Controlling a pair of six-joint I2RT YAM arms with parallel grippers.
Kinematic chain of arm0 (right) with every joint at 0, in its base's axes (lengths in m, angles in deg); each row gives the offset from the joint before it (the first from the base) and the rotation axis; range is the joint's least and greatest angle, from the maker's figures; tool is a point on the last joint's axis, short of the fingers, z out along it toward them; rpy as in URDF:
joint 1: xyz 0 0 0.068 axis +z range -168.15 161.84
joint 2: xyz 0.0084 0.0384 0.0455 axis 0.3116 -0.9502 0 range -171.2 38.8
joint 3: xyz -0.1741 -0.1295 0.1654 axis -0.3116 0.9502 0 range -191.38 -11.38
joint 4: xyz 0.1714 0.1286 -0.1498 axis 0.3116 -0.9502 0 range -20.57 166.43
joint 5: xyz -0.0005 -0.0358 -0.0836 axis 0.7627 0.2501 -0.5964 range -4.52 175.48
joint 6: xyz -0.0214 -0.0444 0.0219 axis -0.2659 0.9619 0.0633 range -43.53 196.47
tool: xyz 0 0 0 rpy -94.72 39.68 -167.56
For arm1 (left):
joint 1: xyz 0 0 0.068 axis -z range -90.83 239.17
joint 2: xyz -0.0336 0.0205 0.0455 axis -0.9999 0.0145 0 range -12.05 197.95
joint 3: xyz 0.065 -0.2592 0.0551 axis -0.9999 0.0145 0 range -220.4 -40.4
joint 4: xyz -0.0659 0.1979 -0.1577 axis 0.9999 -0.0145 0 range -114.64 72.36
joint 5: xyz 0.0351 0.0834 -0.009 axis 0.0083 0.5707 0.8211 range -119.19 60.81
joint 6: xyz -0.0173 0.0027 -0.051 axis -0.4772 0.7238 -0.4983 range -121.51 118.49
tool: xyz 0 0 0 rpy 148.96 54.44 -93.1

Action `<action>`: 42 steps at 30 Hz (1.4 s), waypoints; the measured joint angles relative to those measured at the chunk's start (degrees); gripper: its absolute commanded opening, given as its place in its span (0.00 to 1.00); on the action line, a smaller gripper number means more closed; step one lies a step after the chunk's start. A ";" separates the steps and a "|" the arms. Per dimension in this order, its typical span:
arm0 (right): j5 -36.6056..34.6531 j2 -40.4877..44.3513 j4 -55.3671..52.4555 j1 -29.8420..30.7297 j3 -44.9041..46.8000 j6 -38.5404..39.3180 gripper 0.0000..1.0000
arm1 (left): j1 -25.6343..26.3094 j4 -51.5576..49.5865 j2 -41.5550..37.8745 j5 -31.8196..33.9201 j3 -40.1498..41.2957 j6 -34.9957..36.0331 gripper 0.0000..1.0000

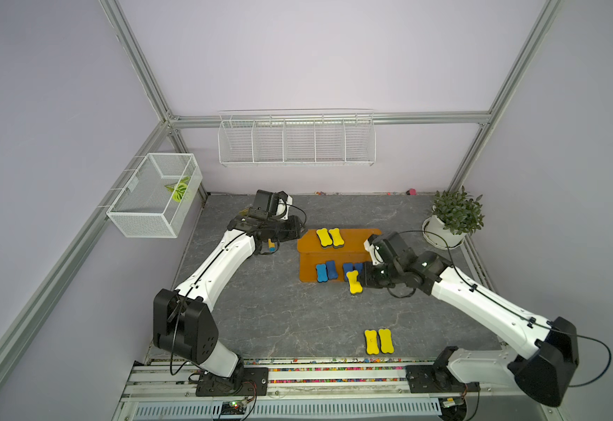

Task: Remove the whiteboard erasers from the shelf
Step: Place the whiteboard eraser at the center of the board.

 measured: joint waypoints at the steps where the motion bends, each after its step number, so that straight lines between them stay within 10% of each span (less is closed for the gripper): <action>1: -0.90 0.39 0.09 1.90 1.55 -1.44 0.00 | 0.00 0.15 0.00 -0.17 0.31 0.00 0.38; 14: -3.65 -0.90 4.63 13.94 14.03 -14.05 0.00 | 0.00 1.40 -0.02 -1.31 1.88 0.00 0.38; 42: -2.58 -4.66 8.07 19.32 19.21 -20.00 0.06 | 0.00 2.25 0.00 -1.46 2.51 0.02 0.38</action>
